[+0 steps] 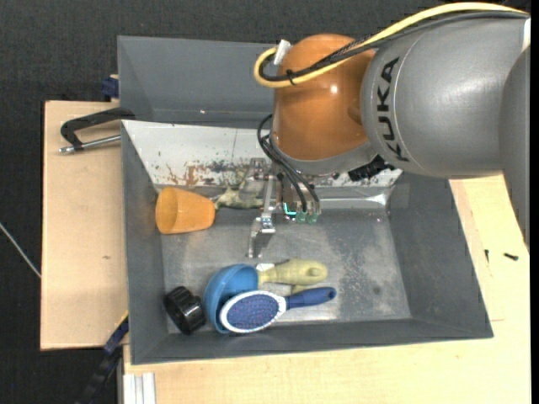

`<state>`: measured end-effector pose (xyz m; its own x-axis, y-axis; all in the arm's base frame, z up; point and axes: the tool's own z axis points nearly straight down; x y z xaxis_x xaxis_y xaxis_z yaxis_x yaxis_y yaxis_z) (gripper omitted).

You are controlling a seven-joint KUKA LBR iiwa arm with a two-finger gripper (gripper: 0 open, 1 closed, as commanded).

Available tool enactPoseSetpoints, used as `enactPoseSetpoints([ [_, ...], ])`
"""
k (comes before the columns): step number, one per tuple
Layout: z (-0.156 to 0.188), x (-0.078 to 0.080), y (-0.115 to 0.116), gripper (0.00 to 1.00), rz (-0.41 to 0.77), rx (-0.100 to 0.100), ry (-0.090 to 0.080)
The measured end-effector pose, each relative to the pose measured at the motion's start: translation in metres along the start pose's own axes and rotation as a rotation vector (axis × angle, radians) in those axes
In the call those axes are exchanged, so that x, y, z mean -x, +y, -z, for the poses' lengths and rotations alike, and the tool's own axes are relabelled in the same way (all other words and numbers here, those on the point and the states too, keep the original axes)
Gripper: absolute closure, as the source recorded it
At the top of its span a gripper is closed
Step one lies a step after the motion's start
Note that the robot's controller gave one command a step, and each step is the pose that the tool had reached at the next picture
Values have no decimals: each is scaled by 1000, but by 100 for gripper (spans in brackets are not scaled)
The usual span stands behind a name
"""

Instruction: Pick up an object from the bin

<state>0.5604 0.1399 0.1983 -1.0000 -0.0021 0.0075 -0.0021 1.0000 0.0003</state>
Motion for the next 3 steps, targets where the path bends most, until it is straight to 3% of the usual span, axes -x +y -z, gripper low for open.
enactPoseSetpoints([
  [1,-115,-51,-7,0,124,4,-28],
  [2,-115,-54,-8,100,124,0,-12],
  [3,15,-44,-8,100,103,3,-22],
])
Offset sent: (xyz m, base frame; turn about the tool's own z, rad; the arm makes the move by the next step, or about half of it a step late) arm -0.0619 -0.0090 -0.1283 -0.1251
